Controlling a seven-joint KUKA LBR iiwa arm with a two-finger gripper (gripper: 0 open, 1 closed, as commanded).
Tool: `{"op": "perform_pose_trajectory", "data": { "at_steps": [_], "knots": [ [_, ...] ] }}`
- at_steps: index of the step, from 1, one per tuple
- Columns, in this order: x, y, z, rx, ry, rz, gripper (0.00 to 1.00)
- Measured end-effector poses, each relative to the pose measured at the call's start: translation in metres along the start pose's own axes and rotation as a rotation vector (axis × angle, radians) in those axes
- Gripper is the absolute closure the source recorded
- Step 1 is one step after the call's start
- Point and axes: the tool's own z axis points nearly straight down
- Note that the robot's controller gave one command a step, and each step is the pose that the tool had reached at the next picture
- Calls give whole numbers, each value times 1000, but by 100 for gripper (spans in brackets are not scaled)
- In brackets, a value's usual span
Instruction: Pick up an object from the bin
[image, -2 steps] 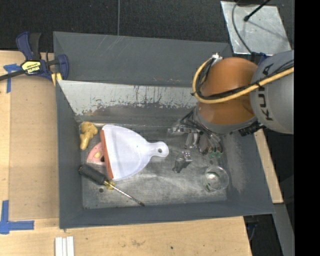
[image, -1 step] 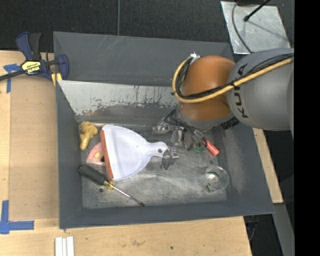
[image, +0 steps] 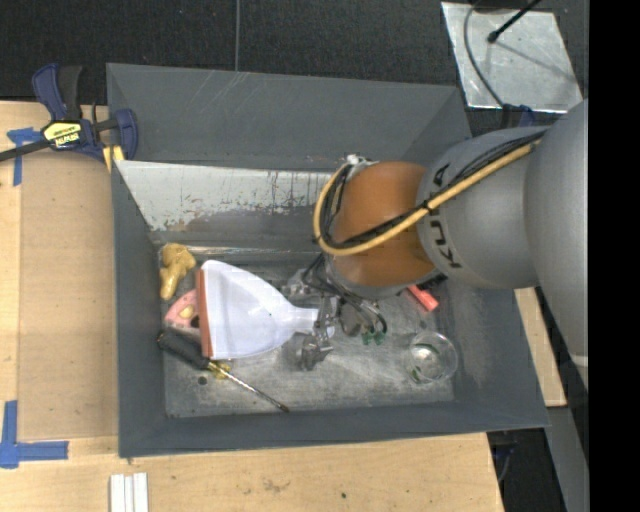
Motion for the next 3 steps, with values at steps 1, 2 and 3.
{"op": "perform_pose_trajectory", "data": {
  "at_steps": [1, 2, 3],
  "knots": [
    [-59, -20, 18, -5, 5, -119, 100],
    [-59, -20, 18, -5, 5, -119, 100],
    [-20, -11, -50, -3, 9, -352, 100]
  ]
}}
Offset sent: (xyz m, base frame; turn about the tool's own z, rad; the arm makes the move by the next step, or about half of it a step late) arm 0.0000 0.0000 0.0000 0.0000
